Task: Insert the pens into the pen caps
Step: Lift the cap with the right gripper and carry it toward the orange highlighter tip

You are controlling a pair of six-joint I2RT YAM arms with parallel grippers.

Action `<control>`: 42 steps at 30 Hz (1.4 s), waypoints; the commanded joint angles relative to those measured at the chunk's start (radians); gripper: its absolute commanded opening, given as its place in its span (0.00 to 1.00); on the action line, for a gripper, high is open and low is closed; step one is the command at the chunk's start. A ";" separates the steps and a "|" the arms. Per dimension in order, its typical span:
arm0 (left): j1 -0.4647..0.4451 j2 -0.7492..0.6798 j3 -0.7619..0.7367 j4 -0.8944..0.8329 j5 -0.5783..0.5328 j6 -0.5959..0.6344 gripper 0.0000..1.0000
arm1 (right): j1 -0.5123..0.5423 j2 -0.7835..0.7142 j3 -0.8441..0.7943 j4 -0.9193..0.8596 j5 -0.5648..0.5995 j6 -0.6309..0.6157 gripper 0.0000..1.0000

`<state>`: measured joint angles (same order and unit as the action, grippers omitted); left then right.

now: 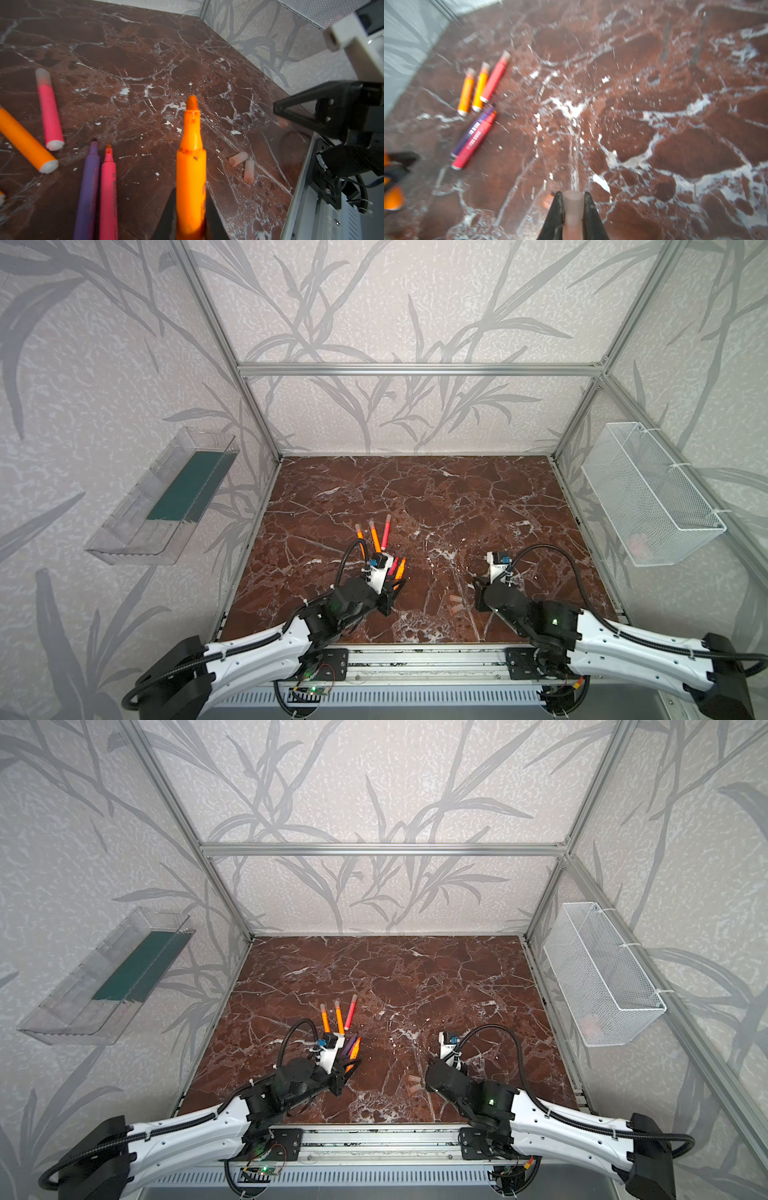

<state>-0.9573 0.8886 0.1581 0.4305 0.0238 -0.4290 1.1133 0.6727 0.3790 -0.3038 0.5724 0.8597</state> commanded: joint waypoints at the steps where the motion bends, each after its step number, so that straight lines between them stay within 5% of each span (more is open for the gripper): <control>1: -0.026 0.114 0.056 0.168 0.057 -0.047 0.00 | -0.022 -0.098 -0.017 0.144 0.062 -0.105 0.00; 8: -0.060 0.358 0.162 0.284 0.098 -0.053 0.00 | -0.040 -0.169 -0.098 0.510 0.008 -0.185 0.00; 21: -0.134 0.499 0.251 0.346 0.148 0.002 0.00 | -0.081 0.163 -0.038 0.890 -0.211 -0.244 0.00; 42: -0.150 0.457 0.262 0.299 0.107 0.001 0.00 | -0.122 0.137 -0.102 0.874 -0.173 -0.152 0.00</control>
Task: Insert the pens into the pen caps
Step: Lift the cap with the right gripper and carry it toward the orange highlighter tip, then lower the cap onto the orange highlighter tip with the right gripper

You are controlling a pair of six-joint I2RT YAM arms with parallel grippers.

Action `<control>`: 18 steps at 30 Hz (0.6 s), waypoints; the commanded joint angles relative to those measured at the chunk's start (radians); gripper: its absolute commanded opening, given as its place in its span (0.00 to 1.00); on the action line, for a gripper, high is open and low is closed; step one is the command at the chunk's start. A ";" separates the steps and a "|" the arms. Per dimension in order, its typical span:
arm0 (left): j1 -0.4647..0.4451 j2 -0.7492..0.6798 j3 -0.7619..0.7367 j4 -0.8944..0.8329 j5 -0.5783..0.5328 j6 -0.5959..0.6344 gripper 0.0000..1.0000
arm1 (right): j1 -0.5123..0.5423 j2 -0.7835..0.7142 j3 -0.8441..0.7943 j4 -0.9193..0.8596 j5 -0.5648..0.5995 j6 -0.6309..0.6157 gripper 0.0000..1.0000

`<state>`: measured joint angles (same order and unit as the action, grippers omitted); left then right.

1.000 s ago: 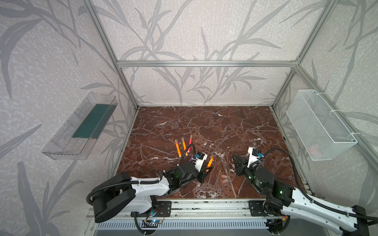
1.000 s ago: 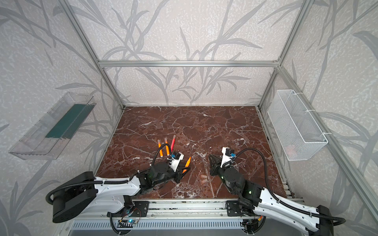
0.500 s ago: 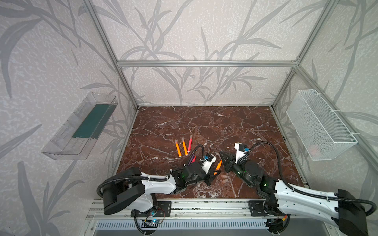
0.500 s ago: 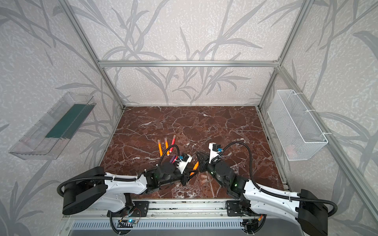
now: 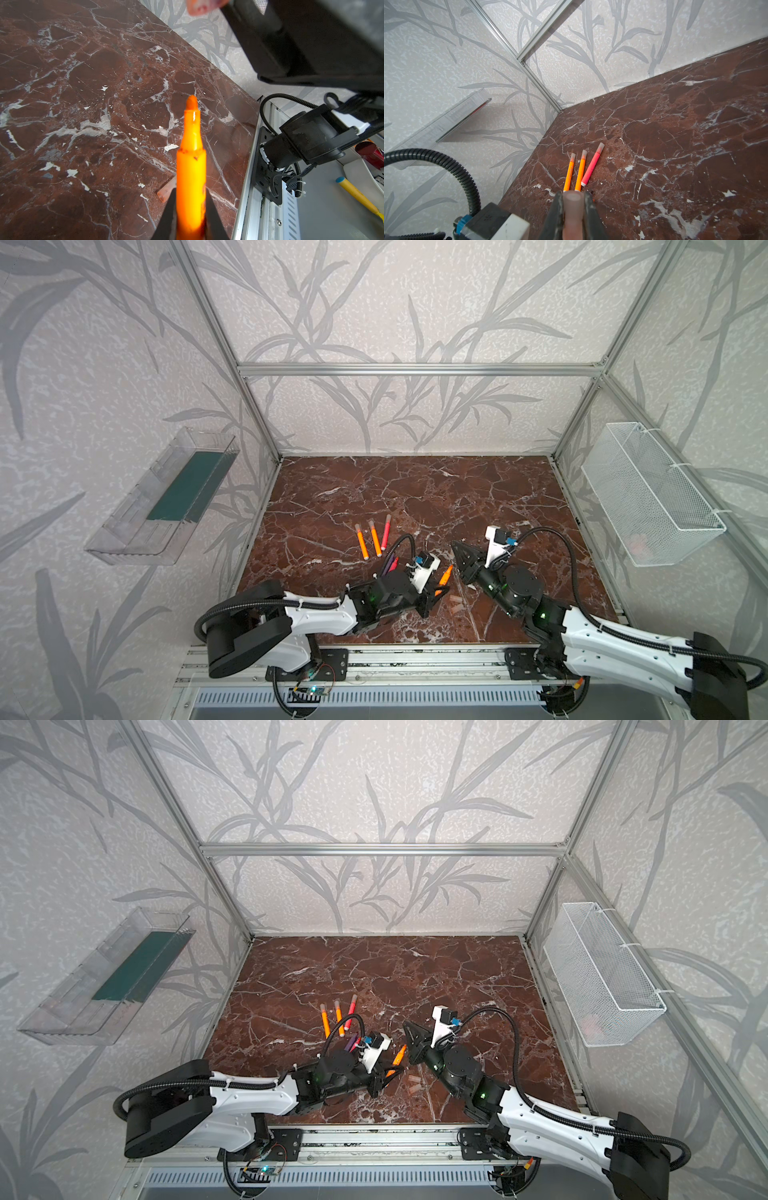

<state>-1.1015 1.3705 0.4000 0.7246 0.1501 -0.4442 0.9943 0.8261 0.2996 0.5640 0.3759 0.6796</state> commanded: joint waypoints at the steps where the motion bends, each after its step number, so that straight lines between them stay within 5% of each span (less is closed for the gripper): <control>1: -0.005 -0.030 0.016 0.001 -0.024 0.016 0.00 | -0.003 -0.016 -0.028 0.007 0.023 0.035 0.00; 18: -0.007 -0.033 0.022 -0.018 -0.057 0.020 0.00 | -0.003 0.071 -0.059 0.090 -0.053 0.110 0.00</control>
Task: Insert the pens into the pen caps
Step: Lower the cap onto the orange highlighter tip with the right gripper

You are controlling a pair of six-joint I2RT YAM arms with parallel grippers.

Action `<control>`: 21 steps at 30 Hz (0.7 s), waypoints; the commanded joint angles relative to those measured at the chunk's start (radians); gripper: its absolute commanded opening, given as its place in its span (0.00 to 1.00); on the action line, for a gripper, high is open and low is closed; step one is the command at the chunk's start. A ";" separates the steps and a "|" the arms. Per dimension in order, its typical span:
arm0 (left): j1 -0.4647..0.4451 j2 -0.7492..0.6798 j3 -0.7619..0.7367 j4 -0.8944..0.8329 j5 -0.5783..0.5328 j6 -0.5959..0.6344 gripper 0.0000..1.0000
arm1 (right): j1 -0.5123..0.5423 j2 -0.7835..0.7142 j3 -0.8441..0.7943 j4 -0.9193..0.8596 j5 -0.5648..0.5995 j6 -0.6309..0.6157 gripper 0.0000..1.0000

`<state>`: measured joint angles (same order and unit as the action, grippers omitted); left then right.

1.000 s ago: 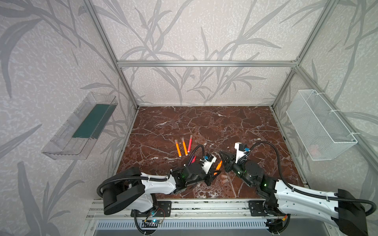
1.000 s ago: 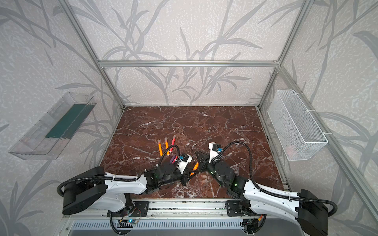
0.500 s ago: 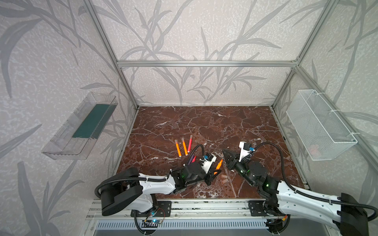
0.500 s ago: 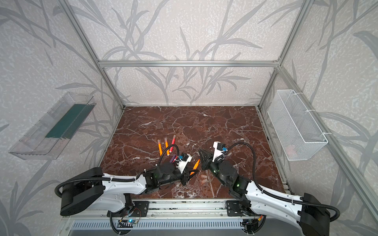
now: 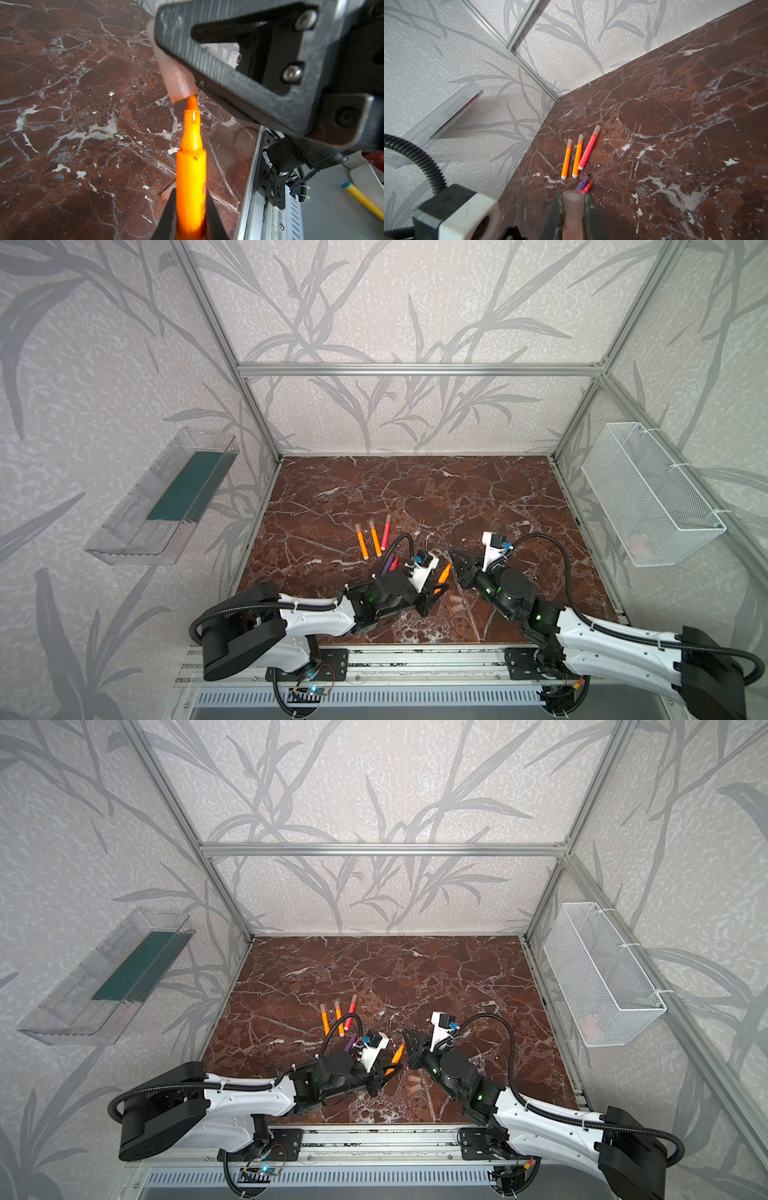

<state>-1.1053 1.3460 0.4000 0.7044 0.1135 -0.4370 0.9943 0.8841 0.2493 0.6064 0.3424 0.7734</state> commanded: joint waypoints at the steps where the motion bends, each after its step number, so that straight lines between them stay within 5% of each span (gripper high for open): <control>1: -0.003 -0.007 0.023 0.005 -0.023 0.012 0.00 | -0.003 0.020 -0.008 0.052 -0.023 0.020 0.00; 21: 0.001 0.019 0.020 0.060 -0.083 -0.028 0.00 | -0.001 0.037 -0.025 0.070 -0.043 0.047 0.00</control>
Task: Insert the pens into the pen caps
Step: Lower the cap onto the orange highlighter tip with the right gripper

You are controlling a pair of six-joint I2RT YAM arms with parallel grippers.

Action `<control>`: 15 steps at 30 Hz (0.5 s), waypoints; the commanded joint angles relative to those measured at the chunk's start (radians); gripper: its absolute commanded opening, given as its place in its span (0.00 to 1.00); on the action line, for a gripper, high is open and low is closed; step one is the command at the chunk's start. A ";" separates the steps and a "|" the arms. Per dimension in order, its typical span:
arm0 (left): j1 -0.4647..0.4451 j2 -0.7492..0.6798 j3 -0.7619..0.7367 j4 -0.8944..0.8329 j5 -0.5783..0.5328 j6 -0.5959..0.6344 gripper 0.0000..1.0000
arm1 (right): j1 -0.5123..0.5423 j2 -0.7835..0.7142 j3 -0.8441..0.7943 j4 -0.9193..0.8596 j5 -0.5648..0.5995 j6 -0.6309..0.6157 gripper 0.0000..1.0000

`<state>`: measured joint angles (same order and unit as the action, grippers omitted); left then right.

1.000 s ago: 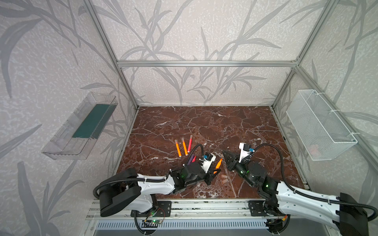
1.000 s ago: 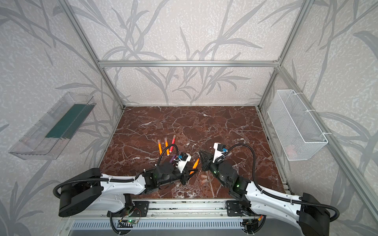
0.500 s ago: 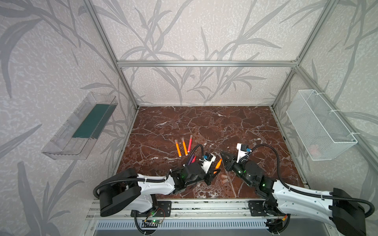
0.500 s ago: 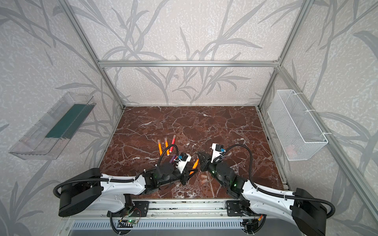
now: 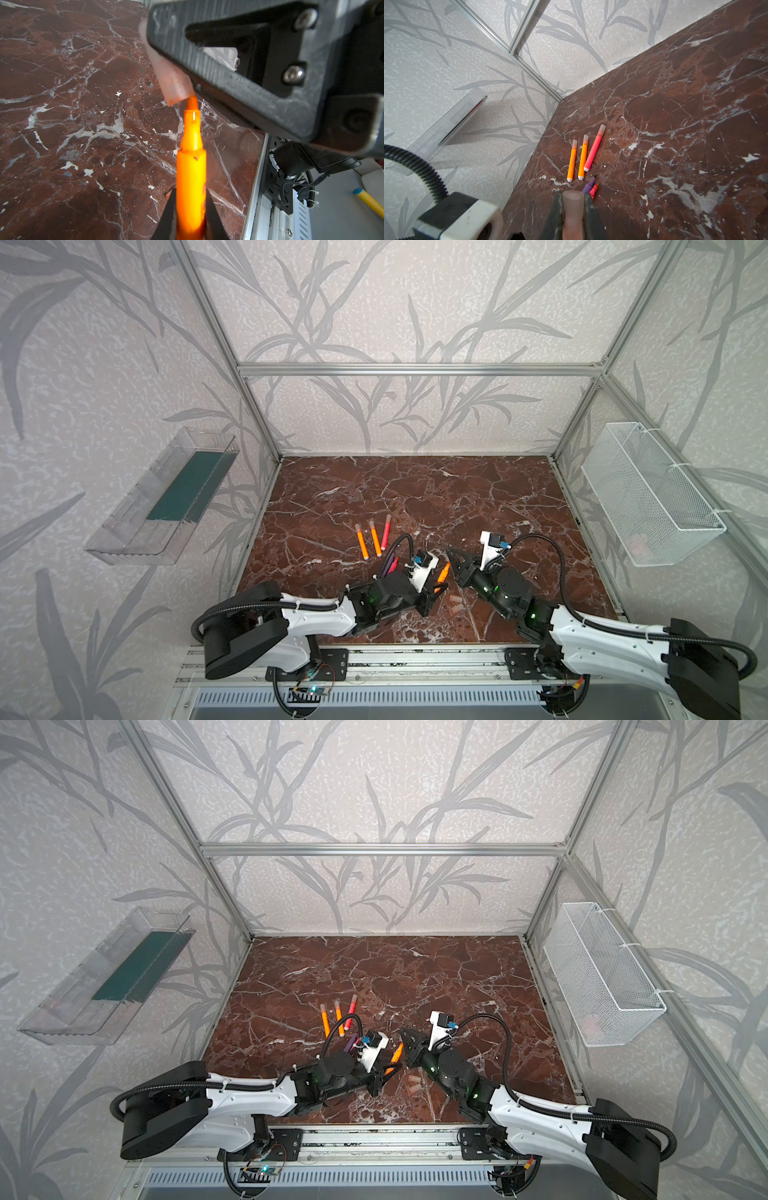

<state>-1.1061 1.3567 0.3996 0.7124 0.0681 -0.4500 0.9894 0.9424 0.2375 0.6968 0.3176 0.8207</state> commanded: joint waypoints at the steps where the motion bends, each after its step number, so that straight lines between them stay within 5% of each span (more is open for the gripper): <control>1: 0.001 0.008 0.018 0.058 -0.037 -0.015 0.00 | 0.003 -0.023 -0.015 -0.022 -0.019 0.001 0.00; 15: 0.012 -0.014 0.024 0.083 -0.012 -0.036 0.00 | 0.013 -0.002 -0.033 0.016 -0.037 0.007 0.00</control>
<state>-1.1049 1.3579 0.3996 0.7292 0.0536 -0.4648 0.9920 0.9283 0.2260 0.6960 0.2993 0.8234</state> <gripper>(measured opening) 0.157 0.153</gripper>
